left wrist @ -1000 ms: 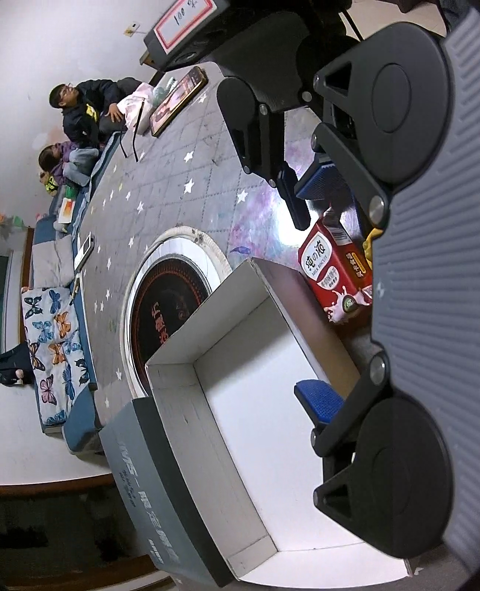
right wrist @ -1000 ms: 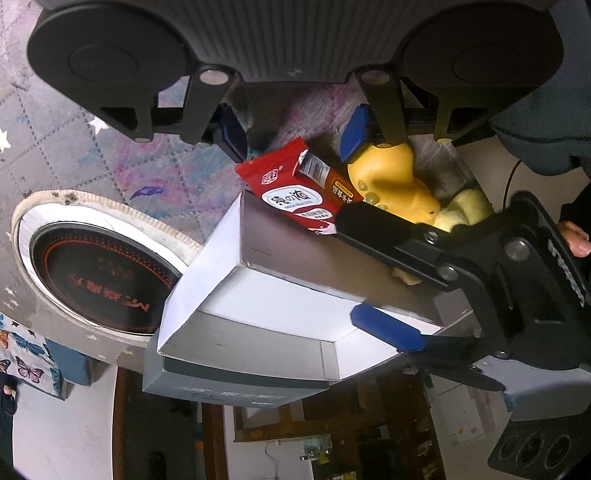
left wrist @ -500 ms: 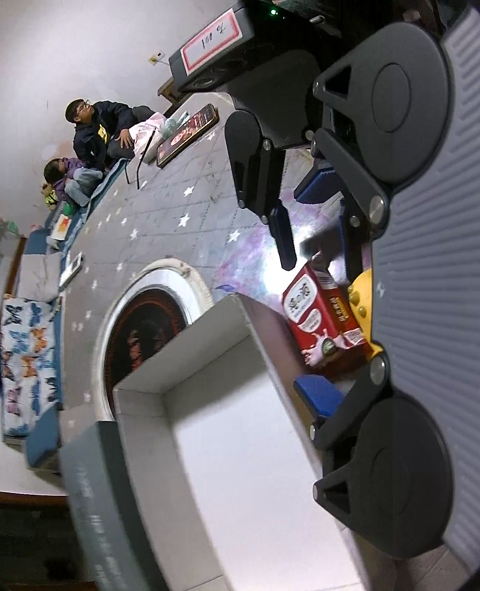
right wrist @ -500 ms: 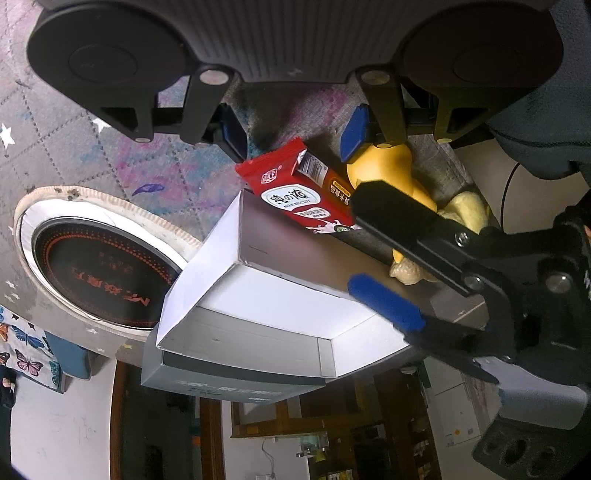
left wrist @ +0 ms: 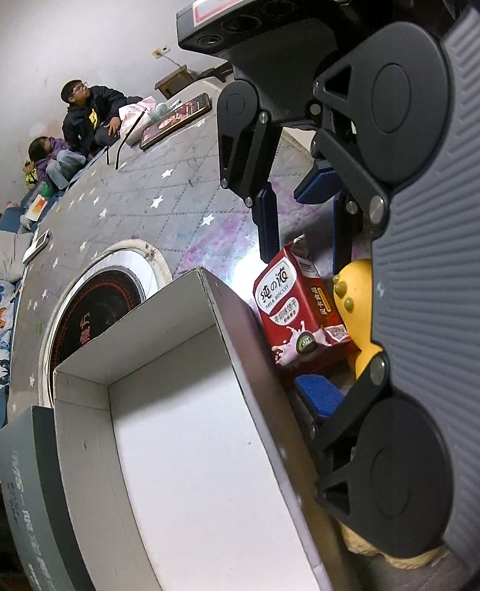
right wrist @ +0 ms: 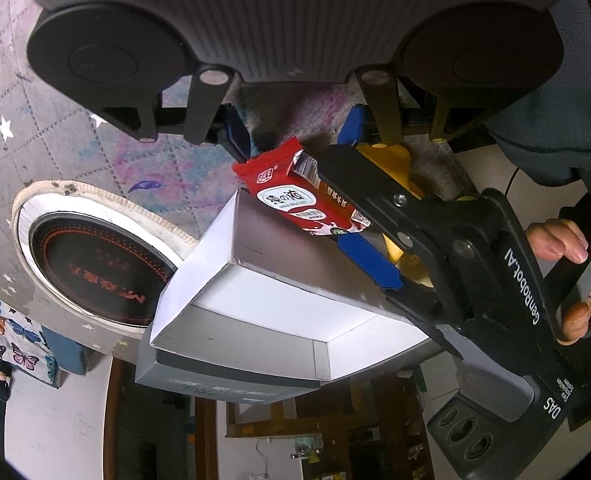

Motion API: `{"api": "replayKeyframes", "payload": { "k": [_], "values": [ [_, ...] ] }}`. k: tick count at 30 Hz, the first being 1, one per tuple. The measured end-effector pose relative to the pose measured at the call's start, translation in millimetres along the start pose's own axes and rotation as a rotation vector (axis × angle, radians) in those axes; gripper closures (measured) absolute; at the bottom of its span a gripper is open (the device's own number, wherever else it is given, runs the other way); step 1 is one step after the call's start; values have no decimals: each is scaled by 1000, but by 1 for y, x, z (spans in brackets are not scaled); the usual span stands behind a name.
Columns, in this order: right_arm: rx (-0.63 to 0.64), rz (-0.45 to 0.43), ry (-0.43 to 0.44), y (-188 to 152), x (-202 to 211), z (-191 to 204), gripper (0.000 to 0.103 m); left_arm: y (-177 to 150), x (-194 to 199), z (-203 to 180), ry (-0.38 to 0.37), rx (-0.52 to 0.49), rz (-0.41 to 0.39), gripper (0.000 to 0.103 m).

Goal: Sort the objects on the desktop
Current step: 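Grasp the red milk-drink carton with the left gripper, then carry the red carton into the white box and open the left gripper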

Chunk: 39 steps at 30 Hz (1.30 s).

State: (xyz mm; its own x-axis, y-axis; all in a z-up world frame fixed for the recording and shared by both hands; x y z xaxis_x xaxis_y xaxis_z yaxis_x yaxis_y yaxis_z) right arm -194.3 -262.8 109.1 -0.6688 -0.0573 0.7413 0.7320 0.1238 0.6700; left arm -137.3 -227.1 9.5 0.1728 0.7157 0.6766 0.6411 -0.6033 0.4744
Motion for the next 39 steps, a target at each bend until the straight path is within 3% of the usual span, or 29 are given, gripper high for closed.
{"api": "replayKeyframes", "payload": {
  "k": [14, 19, 39],
  "values": [
    [3, 1, 29, 1, -6, 3, 49, 3, -10, 2, -15, 15, 2, 5],
    [-8, -17, 20, 2, 0, 4, 49, 3, -8, 1, -16, 25, -8, 9],
    [34, -151, -61, 31, 55, 9, 49, 13, 41, -37, -55, 0, -128, 13]
  ]
}}
Point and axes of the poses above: each gripper's, at about its wrist camera, not at the fingertips, and x roughly against the way its jaws point, z to its left, y to its top, the point moved 3 cm from there along -x, roughly the way its jaws point, and after that the axes turned 13 degrees about -y, right-handed, at the moved point
